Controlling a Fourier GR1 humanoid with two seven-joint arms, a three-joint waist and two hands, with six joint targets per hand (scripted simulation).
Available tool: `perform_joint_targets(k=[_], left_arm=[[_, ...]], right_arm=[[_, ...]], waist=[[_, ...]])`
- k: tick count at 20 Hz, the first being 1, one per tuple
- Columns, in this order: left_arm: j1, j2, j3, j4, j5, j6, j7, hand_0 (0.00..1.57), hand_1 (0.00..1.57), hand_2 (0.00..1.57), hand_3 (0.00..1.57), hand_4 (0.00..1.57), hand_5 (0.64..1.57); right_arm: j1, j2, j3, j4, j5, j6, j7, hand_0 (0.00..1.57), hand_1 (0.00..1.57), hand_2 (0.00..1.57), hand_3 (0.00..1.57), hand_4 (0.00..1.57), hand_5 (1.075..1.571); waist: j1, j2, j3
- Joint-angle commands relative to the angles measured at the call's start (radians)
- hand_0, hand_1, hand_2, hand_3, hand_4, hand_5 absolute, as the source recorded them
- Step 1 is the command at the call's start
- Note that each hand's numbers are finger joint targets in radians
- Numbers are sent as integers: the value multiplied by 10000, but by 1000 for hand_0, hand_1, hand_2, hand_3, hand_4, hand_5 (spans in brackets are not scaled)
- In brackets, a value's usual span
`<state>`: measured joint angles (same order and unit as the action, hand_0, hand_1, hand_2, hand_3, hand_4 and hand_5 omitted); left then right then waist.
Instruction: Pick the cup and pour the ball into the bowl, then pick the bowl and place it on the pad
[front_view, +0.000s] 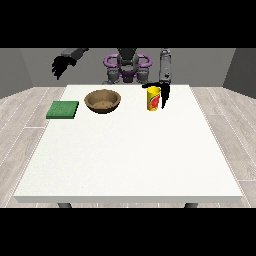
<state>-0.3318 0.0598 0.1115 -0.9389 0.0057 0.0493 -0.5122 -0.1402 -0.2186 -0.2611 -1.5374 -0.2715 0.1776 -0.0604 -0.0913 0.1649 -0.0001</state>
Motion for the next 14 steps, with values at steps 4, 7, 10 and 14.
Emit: perform_joint_targets(k=[4, 7, 10, 14], left_arm=[[-223, 206, 643, 2353, -449, 1015, -2198, 919, 919, 1316, 1379, 1243, 1538], [-736, -86, 521, 2309, -968, 2488, -1880, 1252, 1252, 1571, 1571, 1328, 1491], [-1322, 168, 754, 2826, -875, 2555, -1895, 1283, 1283, 1571, 1571, 1366, 1457], [-1023, -186, -39, 2796, -1640, 3151, -1179, 1285, 1285, 1571, 1571, 1408, 1413]], right_arm=[[-118, -40, 367, -1649, -497, 168, 1044, 0, 0, 0, 0, 662, 1569], [-282, -795, -355, -790, -1098, 909, 883, 0, 0, 0, 158, 648, 1569], [-802, -1200, -982, -700, -1530, 769, 1086, 0, 0, 0, 164, 642, 1568], [-244, -1358, -1145, -147, -1634, 858, 1647, 0, 0, 0, 182, 634, 1566]], waist=[[-1161, 509, -16], [-1321, 681, -5], [-1193, 888, -3], [-737, -506, 2]])
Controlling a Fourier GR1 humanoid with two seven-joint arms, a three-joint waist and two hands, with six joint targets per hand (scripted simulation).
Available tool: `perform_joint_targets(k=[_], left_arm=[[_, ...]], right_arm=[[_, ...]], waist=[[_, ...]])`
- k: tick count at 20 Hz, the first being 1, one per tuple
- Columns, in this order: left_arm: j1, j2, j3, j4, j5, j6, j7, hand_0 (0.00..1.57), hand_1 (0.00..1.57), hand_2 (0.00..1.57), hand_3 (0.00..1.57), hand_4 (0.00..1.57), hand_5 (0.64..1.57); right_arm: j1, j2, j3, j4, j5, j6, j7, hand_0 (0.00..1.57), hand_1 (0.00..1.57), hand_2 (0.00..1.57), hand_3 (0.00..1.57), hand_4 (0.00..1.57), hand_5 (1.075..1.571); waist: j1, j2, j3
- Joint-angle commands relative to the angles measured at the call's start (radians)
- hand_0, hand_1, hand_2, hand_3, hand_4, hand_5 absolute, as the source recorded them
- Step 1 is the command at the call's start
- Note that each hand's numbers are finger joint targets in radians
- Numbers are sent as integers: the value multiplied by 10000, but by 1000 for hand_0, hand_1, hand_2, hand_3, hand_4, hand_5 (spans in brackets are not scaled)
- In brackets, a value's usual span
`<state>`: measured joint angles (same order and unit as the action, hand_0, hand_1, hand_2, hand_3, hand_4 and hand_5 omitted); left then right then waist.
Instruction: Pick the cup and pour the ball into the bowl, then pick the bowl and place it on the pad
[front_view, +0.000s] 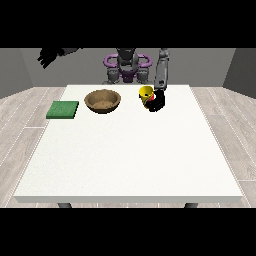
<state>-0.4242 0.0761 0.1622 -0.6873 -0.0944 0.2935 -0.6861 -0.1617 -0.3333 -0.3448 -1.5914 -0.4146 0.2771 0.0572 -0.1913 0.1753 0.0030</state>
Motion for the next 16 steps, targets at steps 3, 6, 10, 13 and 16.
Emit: perform_joint_targets(k=[3, 6, 10, 13, 16], left_arm=[[-583, -297, -1528, -437, -1611, 1097, 2621, 1269, 1269, 1571, 1571, 1413, 1430], [-1008, -434, -2377, -357, -3052, 2525, 3246, 1298, 1298, 1571, 1571, 1398, 1488], [-1902, 545, -3674, 518, -5581, 3659, 4621, 1362, 1362, 1571, 1571, 1448, 1533], [-2395, 441, -4678, 1077, -7100, 3581, 6485, 1347, 1347, 1571, 1571, 1444, 1540], [-3296, -124, -5441, 1488, -8322, 3216, 8044, 1359, 1359, 1571, 1571, 1466, 1531]], right_arm=[[236, -292, -358, 1627, 268, 7, 109, 0, 0, 0, 311, 642, 1566], [68, -629, -618, 2064, -114, 395, 177, 0, 0, 0, 276, 639, 1564], [-276, -432, -461, 2208, 70, 217, -44, 0, 0, 0, 174, 643, 1562], [232, -331, -366, 2774, 241, 304, 66, 0, 0, 0, 103, 669, 1559], [54, -543, -615, 3398, 244, 503, -345, 0, 0, 0, 0, 681, 1559]], waist=[[876, -1661, -13], [733, -1889, 3], [621, -1634, 46], [796, -2623, 53], [1122, -2446, 15]])
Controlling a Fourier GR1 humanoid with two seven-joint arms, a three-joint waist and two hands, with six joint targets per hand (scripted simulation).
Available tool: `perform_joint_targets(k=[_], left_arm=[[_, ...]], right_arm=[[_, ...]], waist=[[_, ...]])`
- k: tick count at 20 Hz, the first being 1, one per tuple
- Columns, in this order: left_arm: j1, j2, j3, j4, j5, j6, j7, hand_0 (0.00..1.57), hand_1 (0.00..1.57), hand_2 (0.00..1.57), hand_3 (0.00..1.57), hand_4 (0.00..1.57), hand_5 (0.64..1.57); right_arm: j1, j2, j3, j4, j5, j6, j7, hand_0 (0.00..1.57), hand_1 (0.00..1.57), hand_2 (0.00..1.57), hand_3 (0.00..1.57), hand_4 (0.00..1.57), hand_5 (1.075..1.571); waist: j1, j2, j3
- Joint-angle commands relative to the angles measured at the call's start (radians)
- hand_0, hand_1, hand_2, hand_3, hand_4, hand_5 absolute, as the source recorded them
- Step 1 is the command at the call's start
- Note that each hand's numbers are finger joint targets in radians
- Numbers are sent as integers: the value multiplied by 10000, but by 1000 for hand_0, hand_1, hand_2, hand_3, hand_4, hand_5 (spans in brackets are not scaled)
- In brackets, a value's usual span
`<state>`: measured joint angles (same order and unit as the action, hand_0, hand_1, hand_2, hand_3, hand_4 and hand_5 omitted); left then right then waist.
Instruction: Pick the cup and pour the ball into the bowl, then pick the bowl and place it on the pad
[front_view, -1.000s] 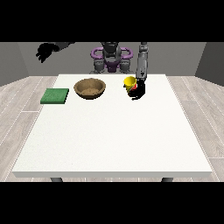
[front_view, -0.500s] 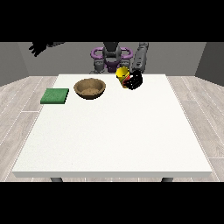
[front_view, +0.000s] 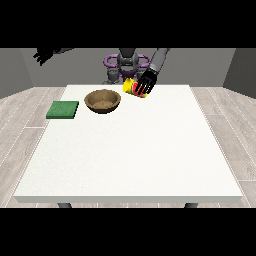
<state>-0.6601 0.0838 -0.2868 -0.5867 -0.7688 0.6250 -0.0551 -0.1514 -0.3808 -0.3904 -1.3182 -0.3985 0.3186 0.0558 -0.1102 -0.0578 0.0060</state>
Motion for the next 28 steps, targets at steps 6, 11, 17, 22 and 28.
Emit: perform_joint_targets(k=[6, 11, 17, 22, 28], left_arm=[[-2247, -822, -1723, 518, -2767, -1215, 4105, 1365, 1365, 1571, 1571, 1470, 1529], [-3204, -833, -2712, 945, -4291, -1854, 5893, 1367, 1367, 1571, 1571, 1312, 1563], [-3690, -837, -4038, 677, -5267, -4061, 6647, 1217, 1217, 1571, 1571, 1057, 1571], [-3729, -838, -4733, -218, -5508, -5520, 6876, 254, 254, 1235, 1557, 1077, 1570], [-2837, -838, -4410, -669, -5705, -6078, 6502, 0, 0, 1056, 1547, 1106, 1570]], right_arm=[[-357, -449, -425, 1481, -316, 748, -426, 0, 0, 0, 0, 693, 1558], [-764, -391, -177, 1559, -62, 764, -673, 0, 0, 0, 154, 697, 1557], [-964, 178, 189, 1889, 261, 220, -563, 0, 0, 0, 290, 693, 1552], [-1672, 59, 311, 2000, 268, 264, -511, 0, 0, 0, 324, 690, 1553], [-440, 361, 658, 1239, 382, 408, -328, 0, 0, 0, 165, 706, 1550]], waist=[[66, 19, -47], [-166, 243, -47], [-155, -372, -51], [-529, 141, -56], [-677, -659, -63]])
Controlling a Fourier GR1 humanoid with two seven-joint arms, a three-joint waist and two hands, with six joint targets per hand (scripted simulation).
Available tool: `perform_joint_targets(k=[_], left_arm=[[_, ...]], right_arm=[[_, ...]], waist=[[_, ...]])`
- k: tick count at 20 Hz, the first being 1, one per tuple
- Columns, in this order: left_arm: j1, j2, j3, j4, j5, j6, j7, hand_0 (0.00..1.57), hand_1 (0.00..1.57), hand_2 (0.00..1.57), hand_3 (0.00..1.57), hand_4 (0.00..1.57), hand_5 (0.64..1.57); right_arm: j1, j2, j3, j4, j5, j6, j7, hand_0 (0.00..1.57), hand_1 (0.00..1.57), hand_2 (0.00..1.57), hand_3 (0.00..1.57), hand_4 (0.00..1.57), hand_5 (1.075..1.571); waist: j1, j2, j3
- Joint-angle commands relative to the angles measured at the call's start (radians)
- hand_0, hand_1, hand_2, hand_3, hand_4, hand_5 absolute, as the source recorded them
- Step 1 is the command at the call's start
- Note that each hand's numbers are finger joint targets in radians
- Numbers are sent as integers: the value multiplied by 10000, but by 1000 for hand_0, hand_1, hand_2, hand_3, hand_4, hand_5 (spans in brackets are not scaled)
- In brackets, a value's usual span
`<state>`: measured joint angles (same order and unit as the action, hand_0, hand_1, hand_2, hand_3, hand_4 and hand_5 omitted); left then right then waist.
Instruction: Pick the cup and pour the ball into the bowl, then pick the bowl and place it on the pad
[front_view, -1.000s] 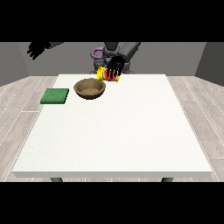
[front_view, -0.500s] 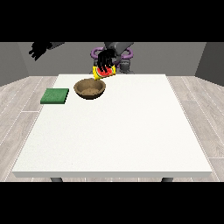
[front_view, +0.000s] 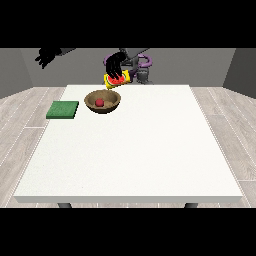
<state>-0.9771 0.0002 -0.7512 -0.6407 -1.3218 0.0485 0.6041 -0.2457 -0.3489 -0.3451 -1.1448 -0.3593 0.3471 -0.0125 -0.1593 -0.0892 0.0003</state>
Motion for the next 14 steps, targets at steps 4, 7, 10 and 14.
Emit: perform_joint_targets(k=[4, 7, 10, 14], left_arm=[[653, 904, 1820, -1268, 1259, 1530, -432, 748, 748, 1571, 1544, 1105, 1556], [1146, 1120, 3459, -2272, 3298, 2198, -1551, 1040, 1040, 1508, 1149, 1316, 1562], [1258, 1277, 5168, -3210, 5265, 2655, -2361, 635, 635, 936, 669, 1285, 1545], [1351, 1274, 7392, -4106, 8205, 2149, -3199, 0, 0, 0, 0, 1150, 1568]], right_arm=[[648, 209, -35, -255, 29, -400, 287, 0, 0, 0, 165, 706, 1550], [671, -299, -355, -48, 21, -336, 285, 0, 0, 0, 178, 737, 1553], [670, 69, -371, 34, 166, -867, 124, 0, 0, 0, 132, 777, 1559], [744, 382, -160, -101, 418, -1216, 91, 0, 0, 0, 0, 785, 1556]], waist=[[435, -729, -27], [1266, -715, -59], [1937, -557, -113], [2261, -477, -158]])
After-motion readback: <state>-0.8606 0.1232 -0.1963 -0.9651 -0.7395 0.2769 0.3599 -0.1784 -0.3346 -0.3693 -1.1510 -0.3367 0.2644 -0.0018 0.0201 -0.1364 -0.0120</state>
